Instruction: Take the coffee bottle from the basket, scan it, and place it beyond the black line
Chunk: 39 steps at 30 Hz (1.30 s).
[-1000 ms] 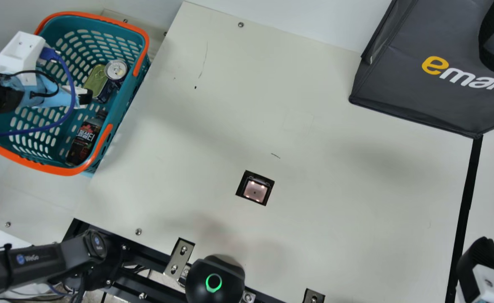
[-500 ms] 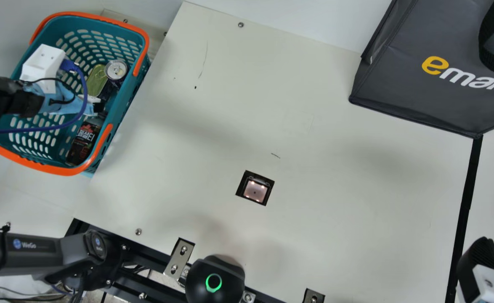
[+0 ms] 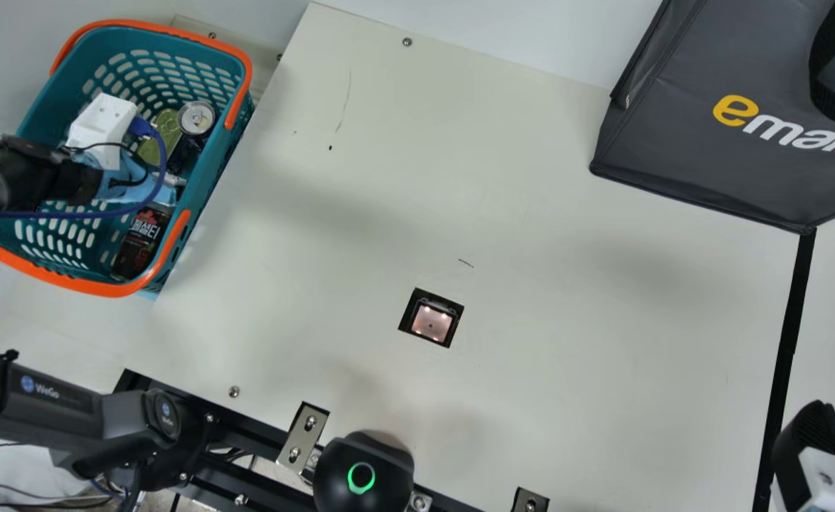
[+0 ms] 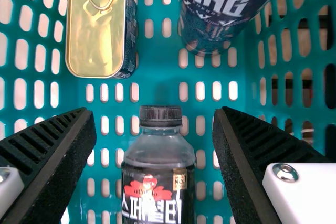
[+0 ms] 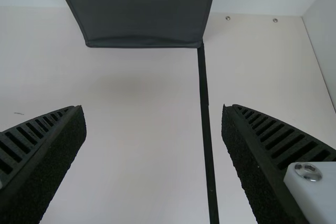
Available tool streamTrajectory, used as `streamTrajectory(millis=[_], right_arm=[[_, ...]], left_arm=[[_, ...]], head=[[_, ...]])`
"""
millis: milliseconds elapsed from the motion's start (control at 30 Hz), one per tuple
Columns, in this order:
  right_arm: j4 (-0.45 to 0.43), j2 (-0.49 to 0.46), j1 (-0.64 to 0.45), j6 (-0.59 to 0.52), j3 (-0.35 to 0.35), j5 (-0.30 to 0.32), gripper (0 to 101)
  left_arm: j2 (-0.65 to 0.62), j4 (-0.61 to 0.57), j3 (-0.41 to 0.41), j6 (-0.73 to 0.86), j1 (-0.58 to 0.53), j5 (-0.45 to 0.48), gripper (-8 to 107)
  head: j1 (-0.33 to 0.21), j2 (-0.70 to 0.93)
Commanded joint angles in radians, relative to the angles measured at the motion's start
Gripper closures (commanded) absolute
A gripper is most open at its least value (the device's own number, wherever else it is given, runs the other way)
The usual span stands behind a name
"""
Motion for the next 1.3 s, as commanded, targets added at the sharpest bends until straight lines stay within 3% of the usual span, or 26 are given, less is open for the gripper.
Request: streamTrajectory(millis=[0,600,1200,1267], right_arm=[[0.000,0.000,0.000,0.000,0.000,0.000,11],[0.000,0.000,0.000,0.000,0.000,0.000,11],[0.000,0.000,0.000,0.000,0.000,0.000,11],[0.000,0.000,0.000,0.000,0.000,0.000,11]], left_arm=[[0.020,-0.037,0.001,0.039,-0.002,-0.012,9],[0.180,-0.279,-0.029,0.301,-0.008,-0.092,9],[0.264,-0.383,-0.041,0.398,-0.021,-0.130,9],[0.267,-0.392,-0.041,0.406,-0.022,-0.131,22]], head=[[-0.026,0.002],[-0.026,0.002],[-0.026,0.002],[-0.026,0.002]])
